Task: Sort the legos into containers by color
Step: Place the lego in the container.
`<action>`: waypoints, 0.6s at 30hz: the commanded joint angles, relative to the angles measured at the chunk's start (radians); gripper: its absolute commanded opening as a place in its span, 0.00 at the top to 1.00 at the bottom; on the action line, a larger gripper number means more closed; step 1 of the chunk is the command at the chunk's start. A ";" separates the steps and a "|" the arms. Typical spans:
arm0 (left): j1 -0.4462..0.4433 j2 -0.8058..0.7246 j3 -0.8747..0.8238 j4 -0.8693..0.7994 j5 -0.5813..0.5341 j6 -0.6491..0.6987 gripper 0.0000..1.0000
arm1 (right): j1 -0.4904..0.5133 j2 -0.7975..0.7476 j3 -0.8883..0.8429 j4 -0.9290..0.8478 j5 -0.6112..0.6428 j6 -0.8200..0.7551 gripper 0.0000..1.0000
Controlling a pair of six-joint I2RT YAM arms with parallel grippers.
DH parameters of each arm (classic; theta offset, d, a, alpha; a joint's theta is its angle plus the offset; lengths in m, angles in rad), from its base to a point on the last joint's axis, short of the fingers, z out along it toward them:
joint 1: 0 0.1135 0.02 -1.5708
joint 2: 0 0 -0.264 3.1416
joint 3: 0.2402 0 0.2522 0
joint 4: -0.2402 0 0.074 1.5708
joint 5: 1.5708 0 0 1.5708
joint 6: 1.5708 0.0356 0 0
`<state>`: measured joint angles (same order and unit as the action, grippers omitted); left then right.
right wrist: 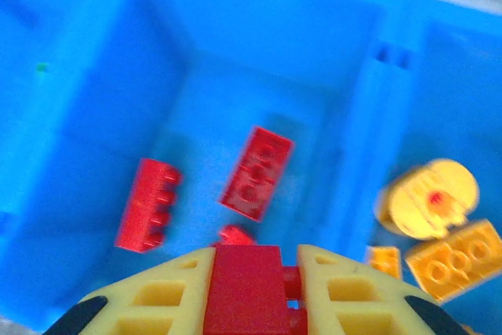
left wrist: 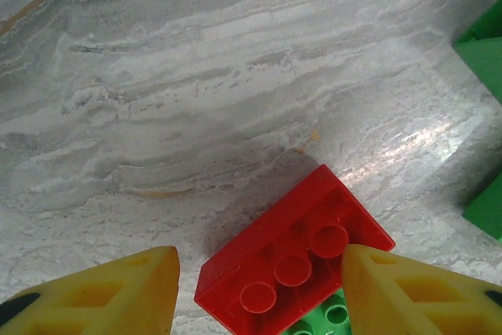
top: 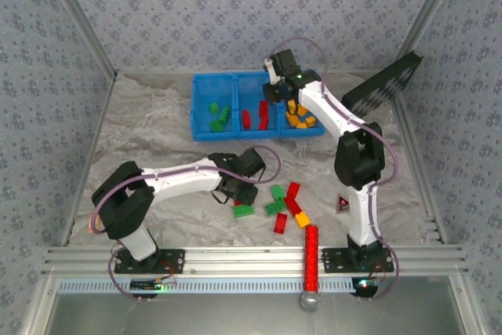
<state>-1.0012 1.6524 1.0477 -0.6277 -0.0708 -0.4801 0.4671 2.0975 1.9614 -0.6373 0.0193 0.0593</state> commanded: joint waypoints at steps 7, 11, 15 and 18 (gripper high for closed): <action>-0.064 -0.046 -0.085 -0.005 0.060 -0.051 0.43 | 0.071 0.134 0.134 -0.100 0.006 -0.081 0.75; -0.082 -0.073 -0.118 0.000 0.078 -0.067 0.42 | 0.079 0.174 0.167 -0.118 -0.007 -0.082 0.74; -0.088 -0.105 -0.133 0.006 0.075 -0.073 0.42 | 0.079 0.201 0.182 -0.126 -0.016 -0.081 0.72; -0.088 -0.126 -0.145 0.013 0.095 -0.078 0.41 | 0.080 0.211 0.183 -0.129 -0.018 -0.079 0.69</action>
<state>-1.0824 1.5620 0.9154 -0.6018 -0.0051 -0.5434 0.5423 2.2929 2.1036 -0.7341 0.0166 -0.0086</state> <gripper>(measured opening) 0.584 0.305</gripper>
